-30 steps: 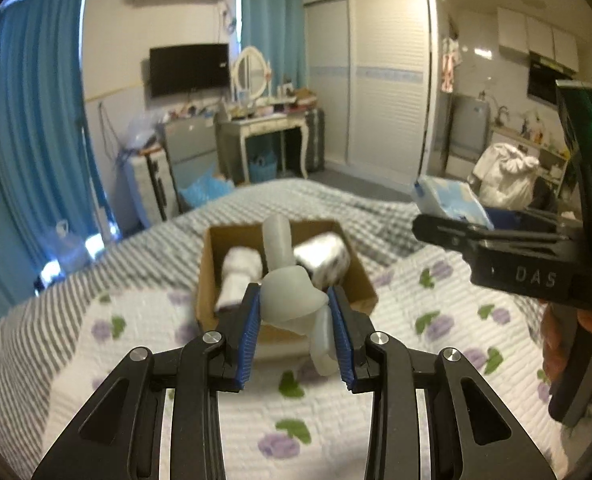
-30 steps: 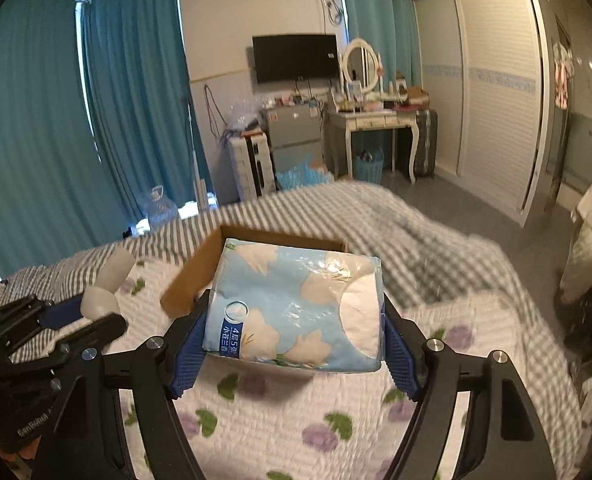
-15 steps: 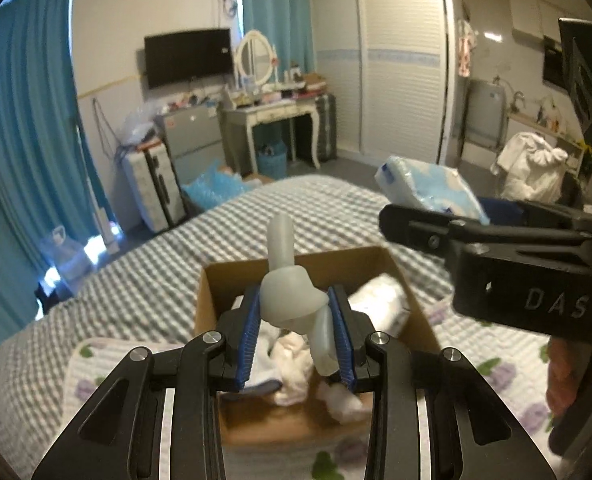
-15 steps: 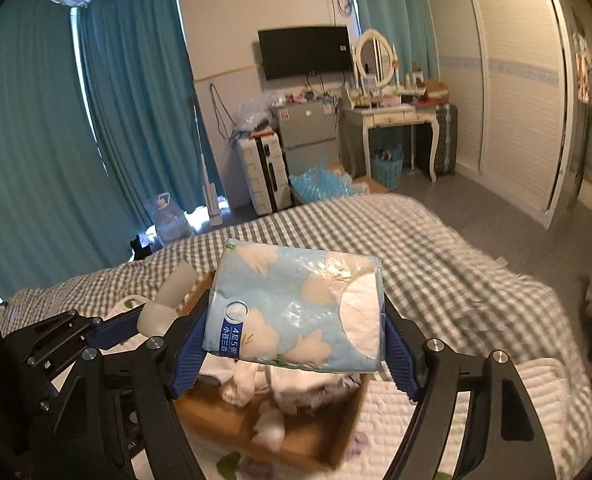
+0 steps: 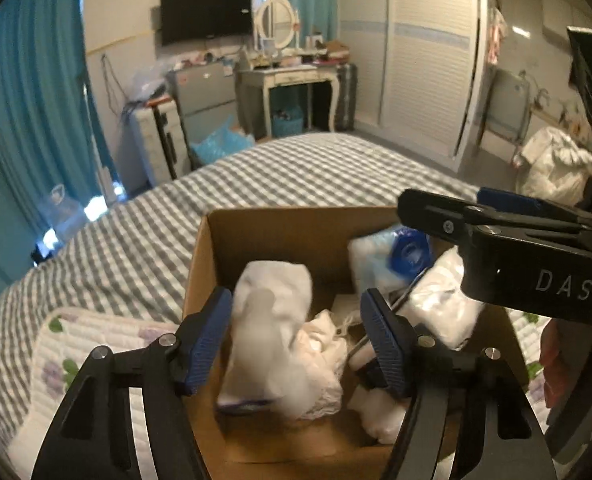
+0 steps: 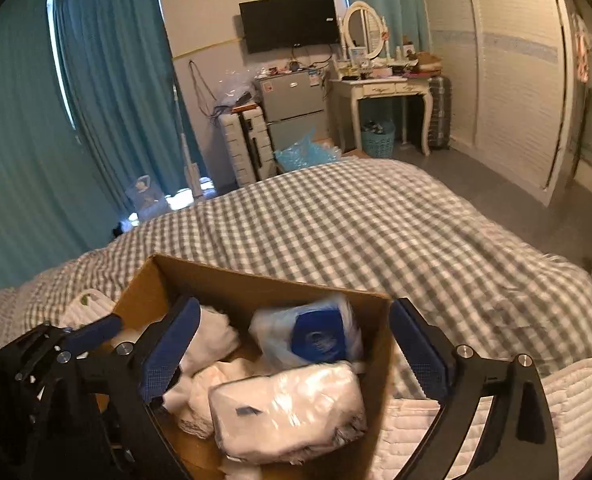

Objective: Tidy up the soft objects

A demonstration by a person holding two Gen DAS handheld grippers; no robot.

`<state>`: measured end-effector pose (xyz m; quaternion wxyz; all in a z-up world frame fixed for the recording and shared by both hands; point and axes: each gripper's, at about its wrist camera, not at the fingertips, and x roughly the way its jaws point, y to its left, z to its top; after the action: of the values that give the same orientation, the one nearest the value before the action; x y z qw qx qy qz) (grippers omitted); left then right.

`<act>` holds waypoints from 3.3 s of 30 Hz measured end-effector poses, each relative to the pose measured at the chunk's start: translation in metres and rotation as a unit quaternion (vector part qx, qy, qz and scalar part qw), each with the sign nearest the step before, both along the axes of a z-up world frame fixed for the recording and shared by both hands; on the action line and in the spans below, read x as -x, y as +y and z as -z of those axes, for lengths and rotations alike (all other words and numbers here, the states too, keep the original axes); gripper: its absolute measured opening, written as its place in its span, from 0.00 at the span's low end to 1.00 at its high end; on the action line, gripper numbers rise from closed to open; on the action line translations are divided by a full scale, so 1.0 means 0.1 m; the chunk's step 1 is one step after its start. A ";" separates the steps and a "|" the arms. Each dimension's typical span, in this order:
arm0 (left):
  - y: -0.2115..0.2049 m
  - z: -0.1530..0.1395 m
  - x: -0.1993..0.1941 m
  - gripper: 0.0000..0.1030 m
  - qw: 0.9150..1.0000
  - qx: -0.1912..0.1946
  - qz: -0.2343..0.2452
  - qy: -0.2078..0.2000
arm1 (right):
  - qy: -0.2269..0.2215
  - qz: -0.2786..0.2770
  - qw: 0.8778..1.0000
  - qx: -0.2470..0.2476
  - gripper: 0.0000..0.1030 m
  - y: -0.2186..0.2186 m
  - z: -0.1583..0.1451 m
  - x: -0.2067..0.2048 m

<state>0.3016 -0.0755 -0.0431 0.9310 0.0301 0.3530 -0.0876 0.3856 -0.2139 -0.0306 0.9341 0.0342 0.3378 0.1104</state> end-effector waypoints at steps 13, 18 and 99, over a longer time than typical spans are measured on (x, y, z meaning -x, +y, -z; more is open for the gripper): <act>0.09 -1.21 0.84 0.66 0.996 -0.010 -0.014 -0.090 | -0.092 0.040 0.995 -0.003 0.93 -0.39 -1.29 1.08; 0.15 -1.87 1.45 0.74 0.985 -0.013 -0.025 -0.168 | -0.160 0.066 0.985 0.003 0.93 -0.52 -1.96 1.83; 0.57 -0.26 2.18 0.83 0.979 -0.002 -0.041 -0.201 | -0.171 0.074 0.982 0.018 1.00 -0.13 0.01 2.83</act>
<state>0.0838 -0.0183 -0.0166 0.9858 0.0345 0.1596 -0.0403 0.1021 -0.2267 -0.0318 0.9841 0.0234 0.1714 0.0390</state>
